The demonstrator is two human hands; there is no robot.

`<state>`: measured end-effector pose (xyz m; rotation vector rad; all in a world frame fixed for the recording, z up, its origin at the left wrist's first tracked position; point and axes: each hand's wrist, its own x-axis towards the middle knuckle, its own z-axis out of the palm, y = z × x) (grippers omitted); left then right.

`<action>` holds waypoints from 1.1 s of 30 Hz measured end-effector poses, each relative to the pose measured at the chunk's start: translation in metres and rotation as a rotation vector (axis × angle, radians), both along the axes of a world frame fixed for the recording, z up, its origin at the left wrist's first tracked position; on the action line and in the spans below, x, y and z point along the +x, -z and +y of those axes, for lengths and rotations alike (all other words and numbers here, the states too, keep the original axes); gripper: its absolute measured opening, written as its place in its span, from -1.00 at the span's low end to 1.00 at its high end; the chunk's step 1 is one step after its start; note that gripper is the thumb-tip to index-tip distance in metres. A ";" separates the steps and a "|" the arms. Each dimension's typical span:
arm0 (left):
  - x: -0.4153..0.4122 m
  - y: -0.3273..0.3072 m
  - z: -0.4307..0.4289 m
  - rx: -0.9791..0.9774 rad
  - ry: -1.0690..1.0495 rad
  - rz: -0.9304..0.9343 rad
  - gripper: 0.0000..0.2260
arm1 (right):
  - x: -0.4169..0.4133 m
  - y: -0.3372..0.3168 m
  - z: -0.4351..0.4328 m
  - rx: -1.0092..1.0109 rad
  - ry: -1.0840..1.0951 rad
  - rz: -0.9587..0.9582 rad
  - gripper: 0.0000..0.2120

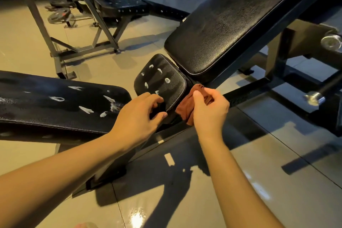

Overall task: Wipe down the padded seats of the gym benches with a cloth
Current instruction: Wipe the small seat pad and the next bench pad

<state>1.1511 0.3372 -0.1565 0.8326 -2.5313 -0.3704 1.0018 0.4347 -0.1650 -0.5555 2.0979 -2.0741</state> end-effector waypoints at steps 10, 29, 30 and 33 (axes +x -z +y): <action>-0.016 0.000 -0.015 -0.267 0.081 -0.058 -0.58 | 0.004 0.014 -0.003 0.053 -0.005 0.034 -0.95; -0.015 0.007 -0.022 -0.294 0.137 -0.070 -0.60 | -0.003 0.001 -0.007 0.052 0.080 0.042 -0.90; -0.015 0.006 -0.022 -0.298 0.135 -0.066 -0.60 | -0.002 0.002 -0.008 0.060 0.081 0.060 -0.90; -0.017 0.004 -0.022 -0.383 0.131 -0.096 -0.62 | 0.024 0.018 -0.009 0.083 0.019 0.038 -0.87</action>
